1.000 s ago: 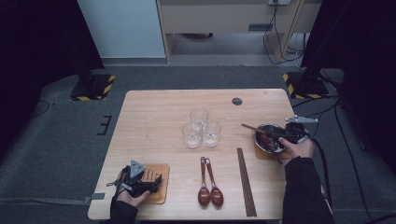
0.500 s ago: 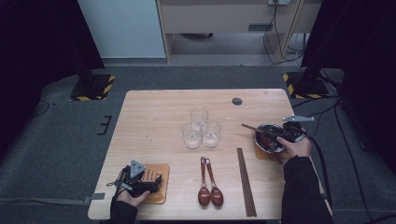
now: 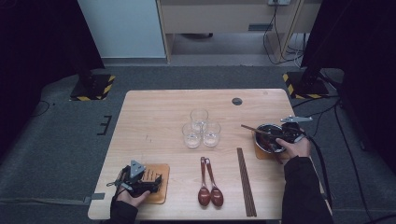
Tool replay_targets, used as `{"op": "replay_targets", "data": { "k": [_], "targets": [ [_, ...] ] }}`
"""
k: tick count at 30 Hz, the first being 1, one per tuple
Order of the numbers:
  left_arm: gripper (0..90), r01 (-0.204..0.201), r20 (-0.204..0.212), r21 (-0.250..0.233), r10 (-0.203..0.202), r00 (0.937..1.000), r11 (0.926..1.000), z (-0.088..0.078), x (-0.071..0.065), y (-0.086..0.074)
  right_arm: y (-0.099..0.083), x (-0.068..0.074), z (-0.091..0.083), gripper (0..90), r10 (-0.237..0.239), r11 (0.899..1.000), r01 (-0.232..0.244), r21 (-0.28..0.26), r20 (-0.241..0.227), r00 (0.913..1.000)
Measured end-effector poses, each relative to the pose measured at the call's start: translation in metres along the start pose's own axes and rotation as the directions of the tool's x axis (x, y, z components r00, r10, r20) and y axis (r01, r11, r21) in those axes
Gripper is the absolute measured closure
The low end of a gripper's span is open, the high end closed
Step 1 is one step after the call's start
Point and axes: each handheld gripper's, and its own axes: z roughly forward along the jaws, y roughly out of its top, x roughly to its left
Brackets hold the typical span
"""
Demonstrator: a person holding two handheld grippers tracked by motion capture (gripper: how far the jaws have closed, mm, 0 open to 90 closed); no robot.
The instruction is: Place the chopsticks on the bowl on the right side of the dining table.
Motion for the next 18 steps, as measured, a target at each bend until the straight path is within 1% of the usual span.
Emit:
{"op": "replay_targets", "data": {
  "k": [5,9,18],
  "targets": [
    [1.5,0.000,0.000,0.000,0.000,1.0000,1.0000,0.0000,0.0000,0.0000,-0.0009,0.0010,-0.0009,45.0,-0.025,1.000,0.025,0.015,-0.017,0.9995],
    [1.5,0.000,0.000,0.000,0.000,1.0000,1.0000,0.0000,0.0000,0.0000,-0.0018,0.0027,-0.0022,45.1,-0.024,0.999,0.025,0.030,-0.032,0.9992],
    [1.5,0.000,0.000,0.000,0.000,1.0000,1.0000,0.0000,0.0000,0.0000,-0.0035,0.0089,-0.0066,44.8,-0.053,0.997,0.056,0.061,-0.060,0.9968]
  ]
}}
